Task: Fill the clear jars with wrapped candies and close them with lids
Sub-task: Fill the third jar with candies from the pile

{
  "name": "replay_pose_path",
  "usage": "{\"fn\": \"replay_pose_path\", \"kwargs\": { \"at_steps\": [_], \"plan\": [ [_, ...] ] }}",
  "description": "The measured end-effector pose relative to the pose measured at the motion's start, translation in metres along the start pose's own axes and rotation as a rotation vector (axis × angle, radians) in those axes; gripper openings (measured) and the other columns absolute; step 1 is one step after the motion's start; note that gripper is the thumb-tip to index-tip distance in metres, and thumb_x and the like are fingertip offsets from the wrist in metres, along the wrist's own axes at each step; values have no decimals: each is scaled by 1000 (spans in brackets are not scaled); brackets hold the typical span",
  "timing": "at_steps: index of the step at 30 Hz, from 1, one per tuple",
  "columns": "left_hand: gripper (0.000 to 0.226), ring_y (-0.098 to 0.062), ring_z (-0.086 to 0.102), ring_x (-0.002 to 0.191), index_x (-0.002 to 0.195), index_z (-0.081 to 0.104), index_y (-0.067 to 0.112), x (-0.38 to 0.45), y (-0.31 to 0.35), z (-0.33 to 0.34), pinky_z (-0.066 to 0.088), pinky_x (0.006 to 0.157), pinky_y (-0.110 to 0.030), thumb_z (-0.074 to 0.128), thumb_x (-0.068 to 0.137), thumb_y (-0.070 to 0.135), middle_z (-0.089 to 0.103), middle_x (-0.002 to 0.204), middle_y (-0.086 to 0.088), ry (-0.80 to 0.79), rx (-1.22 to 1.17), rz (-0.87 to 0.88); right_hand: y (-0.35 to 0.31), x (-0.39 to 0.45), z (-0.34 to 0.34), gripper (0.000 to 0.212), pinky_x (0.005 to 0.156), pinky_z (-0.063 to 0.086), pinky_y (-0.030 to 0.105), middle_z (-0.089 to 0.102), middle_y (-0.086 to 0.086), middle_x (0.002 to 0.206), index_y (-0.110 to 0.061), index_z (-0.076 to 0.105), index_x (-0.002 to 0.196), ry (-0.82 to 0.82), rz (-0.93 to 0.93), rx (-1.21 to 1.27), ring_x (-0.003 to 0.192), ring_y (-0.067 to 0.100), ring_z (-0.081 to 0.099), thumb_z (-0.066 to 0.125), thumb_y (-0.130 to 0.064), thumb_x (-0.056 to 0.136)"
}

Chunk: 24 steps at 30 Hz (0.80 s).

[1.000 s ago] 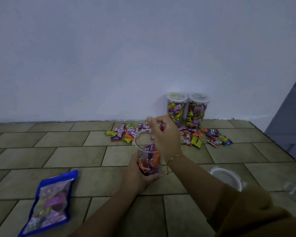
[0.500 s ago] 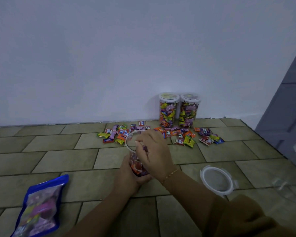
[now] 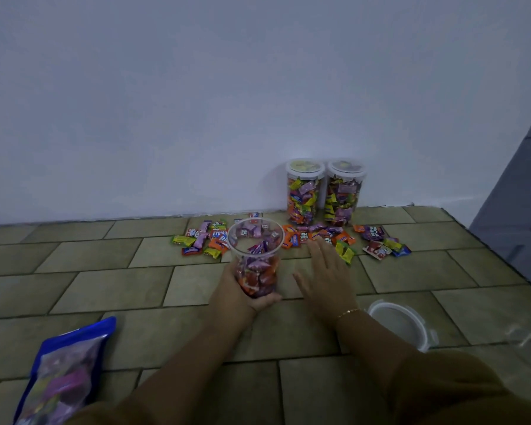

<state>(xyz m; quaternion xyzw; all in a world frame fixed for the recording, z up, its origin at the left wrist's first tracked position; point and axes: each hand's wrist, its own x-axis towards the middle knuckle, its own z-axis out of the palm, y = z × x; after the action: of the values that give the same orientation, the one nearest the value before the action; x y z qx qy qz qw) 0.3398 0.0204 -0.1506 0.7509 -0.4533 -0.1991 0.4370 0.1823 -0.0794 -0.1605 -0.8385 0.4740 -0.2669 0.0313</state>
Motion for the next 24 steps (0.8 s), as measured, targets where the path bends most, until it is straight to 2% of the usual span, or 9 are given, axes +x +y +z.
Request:
{"fn": "replay_pose_path", "kwargs": {
  "at_steps": [2, 3, 6, 10, 14, 16, 19, 21, 24],
  "plan": [
    [102, -3, 47, 108, 130, 43, 26, 5, -3, 1, 41, 91, -22, 87, 44, 56, 50, 113, 19, 18, 39, 19, 10, 4, 8, 75, 118, 13, 48, 1, 14, 158, -17, 8, 150, -262, 212, -62, 146, 32, 3, 42, -50, 92],
    [104, -7, 50, 112, 128, 45, 28, 8, -6, 1, 45, 93, -28, 84, 38, 64, 54, 116, 17, 32, 54, 22, 12, 5, 9, 79, 118, 8, 49, -6, 13, 158, -19, 2, 150, -321, 284, -75, 145, 32, -4, 42, -54, 91],
    [109, -14, 50, 117, 126, 45, 31, 12, -12, 3, 48, 96, -40, 77, 32, 76, 57, 121, 12, 45, 89, 11, 18, 12, 14, 90, 117, 4, 50, -10, 14, 157, -22, -3, 150, -309, 341, -105, 145, 34, -8, 40, -66, 86],
    [110, -16, 48, 120, 129, 44, 29, 13, -12, 5, 44, 101, -42, 78, 35, 74, 56, 124, 11, 37, 101, 21, 26, 26, 11, 104, 115, 2, 52, -15, 14, 157, -25, -9, 149, -345, 405, -94, 144, 36, -13, 44, -77, 76],
    [109, -18, 43, 124, 131, 44, 25, 14, -13, 7, 37, 107, -42, 80, 39, 71, 54, 127, 7, 40, 121, 26, 35, 43, 14, 104, 111, 0, 62, -20, 1, 157, -31, -13, 148, -359, 319, -191, 143, 36, -15, 35, -84, 73],
    [106, -16, 45, 122, 130, 45, 24, 15, -15, 9, 36, 108, -43, 81, 41, 69, 55, 126, 8, 47, 127, 38, 38, 51, 18, 95, 110, -1, 64, -17, -3, 158, -33, -8, 149, -398, 284, -216, 144, 35, -13, 28, -82, 76],
    [101, -15, 47, 119, 127, 47, 24, 17, -14, 7, 38, 106, -38, 82, 41, 67, 57, 121, 9, 58, 131, 54, 38, 55, 25, 76, 112, 3, 60, 1, -3, 159, -29, 17, 148, -462, 310, -131, 145, 31, -1, 30, -71, 86],
    [101, -15, 48, 119, 127, 48, 25, 17, -14, 7, 38, 105, -38, 82, 42, 67, 58, 121, 10, 56, 132, 65, 33, 52, 30, 58, 114, 13, 56, 20, 5, 153, -22, 34, 140, -385, 305, -107, 141, 29, 16, 36, -56, 93],
    [103, -13, 47, 120, 130, 44, 27, 16, -15, 6, 40, 104, -38, 82, 43, 66, 56, 125, 10, 45, 111, 30, 22, 43, 29, 40, 109, 25, 48, 33, 11, 143, -13, 44, 131, -314, 265, -113, 132, 30, 30, 38, -34, 97]
  ]
}}
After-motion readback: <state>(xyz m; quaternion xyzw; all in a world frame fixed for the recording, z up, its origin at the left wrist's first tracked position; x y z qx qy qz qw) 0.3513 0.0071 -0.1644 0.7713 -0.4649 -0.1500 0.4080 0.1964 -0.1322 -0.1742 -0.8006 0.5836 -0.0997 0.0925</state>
